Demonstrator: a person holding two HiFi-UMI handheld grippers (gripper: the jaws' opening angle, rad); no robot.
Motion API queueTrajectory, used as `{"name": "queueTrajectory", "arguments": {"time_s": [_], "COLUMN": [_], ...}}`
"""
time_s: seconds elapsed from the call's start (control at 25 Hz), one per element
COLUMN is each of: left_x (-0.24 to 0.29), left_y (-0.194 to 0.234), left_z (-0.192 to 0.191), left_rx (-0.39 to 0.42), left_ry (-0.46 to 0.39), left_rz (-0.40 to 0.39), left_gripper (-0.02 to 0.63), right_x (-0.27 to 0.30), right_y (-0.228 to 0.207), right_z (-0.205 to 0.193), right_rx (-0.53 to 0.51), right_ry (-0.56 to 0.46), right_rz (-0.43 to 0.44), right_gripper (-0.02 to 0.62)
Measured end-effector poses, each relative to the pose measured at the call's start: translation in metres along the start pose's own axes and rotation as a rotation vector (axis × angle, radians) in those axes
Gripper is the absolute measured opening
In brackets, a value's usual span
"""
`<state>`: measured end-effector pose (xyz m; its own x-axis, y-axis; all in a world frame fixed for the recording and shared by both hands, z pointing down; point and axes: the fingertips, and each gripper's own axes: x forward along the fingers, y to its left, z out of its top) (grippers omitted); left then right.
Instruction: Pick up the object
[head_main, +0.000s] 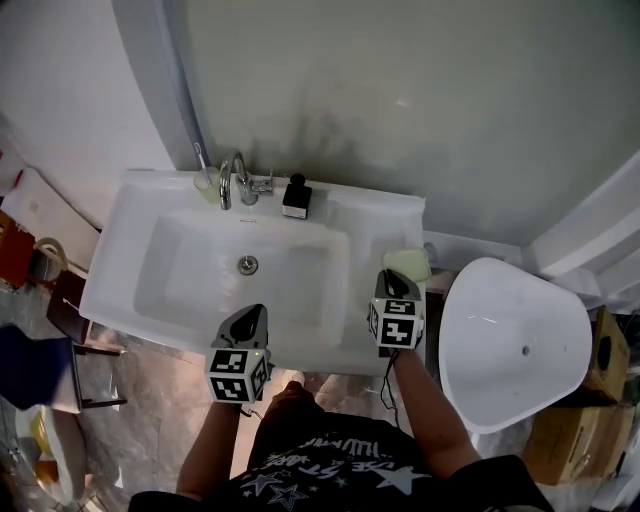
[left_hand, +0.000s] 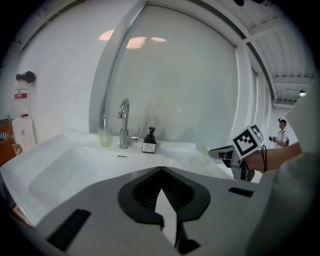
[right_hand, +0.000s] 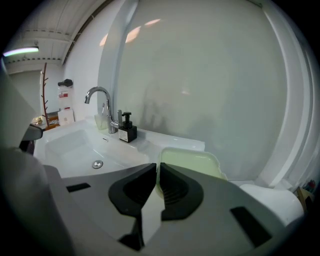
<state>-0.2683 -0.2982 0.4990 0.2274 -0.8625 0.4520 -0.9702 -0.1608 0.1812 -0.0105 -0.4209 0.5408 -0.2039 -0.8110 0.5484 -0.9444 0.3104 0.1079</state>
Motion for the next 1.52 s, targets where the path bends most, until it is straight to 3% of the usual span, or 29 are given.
{"name": "queueTrajectory", "arguments": {"time_s": [0.92, 1.52], "left_x": [-0.136, -0.232], "left_y": [-0.159, -0.243], "left_z": [-0.087, -0.182], "left_rx": [0.012, -0.071], "left_ry": [-0.052, 0.0], "left_rz": [0.125, 0.207], "left_gripper": [0.015, 0.015], "right_x": [-0.163, -0.25], "right_y": [-0.028, -0.036], "right_z": [-0.079, -0.168], "right_rx": [0.014, -0.053], "right_ry": [-0.135, -0.097], "right_rz": [0.216, 0.34], "right_gripper": [0.032, 0.031]}}
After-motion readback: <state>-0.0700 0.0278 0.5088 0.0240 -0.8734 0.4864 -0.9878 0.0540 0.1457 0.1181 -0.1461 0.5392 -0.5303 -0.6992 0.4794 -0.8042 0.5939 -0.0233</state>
